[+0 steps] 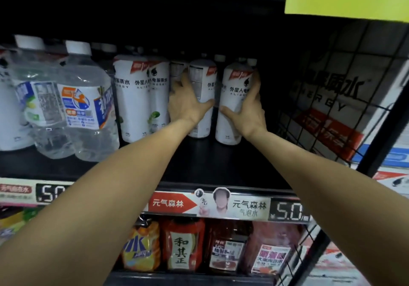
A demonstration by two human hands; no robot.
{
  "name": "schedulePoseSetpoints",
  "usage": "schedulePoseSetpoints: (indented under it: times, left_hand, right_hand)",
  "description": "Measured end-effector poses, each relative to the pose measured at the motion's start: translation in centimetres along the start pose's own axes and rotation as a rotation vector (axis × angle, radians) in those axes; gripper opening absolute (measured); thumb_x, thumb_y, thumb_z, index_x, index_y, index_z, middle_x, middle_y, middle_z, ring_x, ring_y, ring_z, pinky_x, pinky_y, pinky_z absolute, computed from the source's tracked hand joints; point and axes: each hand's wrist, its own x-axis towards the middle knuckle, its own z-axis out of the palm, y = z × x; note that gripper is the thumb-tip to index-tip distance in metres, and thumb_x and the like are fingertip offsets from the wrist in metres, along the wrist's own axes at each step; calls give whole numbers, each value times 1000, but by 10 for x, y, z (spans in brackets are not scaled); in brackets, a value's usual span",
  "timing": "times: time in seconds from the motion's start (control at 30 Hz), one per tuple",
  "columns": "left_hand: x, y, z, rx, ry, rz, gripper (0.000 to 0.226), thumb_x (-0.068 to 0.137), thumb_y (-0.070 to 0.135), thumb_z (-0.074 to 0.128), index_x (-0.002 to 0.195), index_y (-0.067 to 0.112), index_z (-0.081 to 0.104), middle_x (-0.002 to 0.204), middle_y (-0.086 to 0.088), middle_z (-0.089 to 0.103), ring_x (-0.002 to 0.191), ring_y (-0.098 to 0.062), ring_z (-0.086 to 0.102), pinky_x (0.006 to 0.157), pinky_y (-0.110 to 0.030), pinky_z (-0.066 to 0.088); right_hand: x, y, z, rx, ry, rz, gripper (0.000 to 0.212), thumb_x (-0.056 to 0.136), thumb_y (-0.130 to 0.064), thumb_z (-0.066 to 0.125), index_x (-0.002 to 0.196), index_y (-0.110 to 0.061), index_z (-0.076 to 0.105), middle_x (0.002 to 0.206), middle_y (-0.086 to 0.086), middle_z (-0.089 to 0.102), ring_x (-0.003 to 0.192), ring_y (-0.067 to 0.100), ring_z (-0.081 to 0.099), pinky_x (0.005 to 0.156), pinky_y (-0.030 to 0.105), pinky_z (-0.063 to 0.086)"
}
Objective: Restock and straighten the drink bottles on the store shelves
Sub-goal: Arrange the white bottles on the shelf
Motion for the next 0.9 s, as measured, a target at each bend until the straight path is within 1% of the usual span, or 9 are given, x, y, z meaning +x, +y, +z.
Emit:
schedulePoseSetpoints:
  times: [0.13, 0.27, 0.4, 0.5, 0.6, 0.7, 0.8, 0.83, 0.9]
  left_hand:
    - [-25, -9, -22, -193, -8, -14, 103, 61, 50, 79, 145, 19, 28, 134, -12, 49, 119, -31, 51, 96, -45, 47]
    - [-65, -10, -63, -254, -101, -29, 103, 46, 65, 62, 136, 21, 37, 130, -3, 55, 119, -24, 52, 97, -46, 46]
    - [-92, -6, -98, -270, -261, -53, 87, 57, 53, 80, 129, 20, 47, 126, 3, 59, 119, -19, 51, 99, -38, 44]
    - [-95, 5, -116, -349, -309, -113, 84, 61, 43, 86, 131, 20, 46, 128, 5, 59, 118, -15, 54, 99, -38, 46]
    - [-109, 16, -129, -361, -280, -168, 90, 57, 42, 89, 132, 23, 44, 127, 5, 60, 116, -12, 56, 98, -40, 48]
    - [-129, 30, -149, -349, -193, -183, 95, 56, 41, 90, 136, 25, 42, 129, 5, 59, 117, -8, 53, 99, -32, 45]
    - [-143, 58, -184, -382, -116, -216, 95, 54, 39, 91, 136, 31, 43, 129, 10, 57, 117, 0, 50, 98, -17, 40]
    - [-147, 69, -198, -403, -107, -221, 93, 53, 39, 91, 133, 35, 43, 128, 11, 57, 117, 0, 50, 98, -17, 41]
    - [-156, 88, -225, -429, -100, -243, 91, 51, 39, 92, 128, 43, 43, 126, 10, 60, 118, -6, 55, 99, -29, 47]
  right_hand:
    - [-32, -7, -19, 58, 15, -49, 113, 75, -41, 76, 150, -30, -8, 154, 1, 29, 131, 26, 43, 99, 42, 41]
    - [-72, -21, -35, 295, -35, -36, 119, 60, -54, 78, 147, -40, -1, 151, -3, 33, 135, 15, 39, 106, 39, 39]
    - [-100, -35, -45, 399, -154, 123, 84, 65, -33, 86, 128, -30, 32, 123, -9, 56, 114, 9, 56, 98, 40, 49]
    - [-109, -52, -57, 421, -189, 186, 74, 67, -22, 86, 124, -22, 39, 108, -18, 59, 103, 5, 60, 92, 38, 52]
    - [-124, -70, -70, 376, -146, 197, 80, 65, -20, 87, 127, -30, 37, 115, -12, 60, 110, 11, 58, 94, 39, 50]
    - [-138, -90, -91, 360, -77, 183, 84, 64, -28, 86, 130, -36, 33, 123, -6, 55, 116, 19, 53, 94, 39, 48]
    - [-147, -120, -125, 433, -62, 213, 86, 65, -23, 87, 131, -26, 33, 122, -8, 52, 116, 2, 51, 92, 18, 45]
    - [-151, -131, -139, 475, -76, 226, 86, 65, -20, 87, 129, -25, 31, 121, -13, 50, 112, -10, 50, 89, 9, 42]
    - [-160, -152, -166, 534, -153, 251, 87, 62, -25, 87, 128, -24, 30, 118, -18, 50, 105, -18, 50, 84, 3, 41]
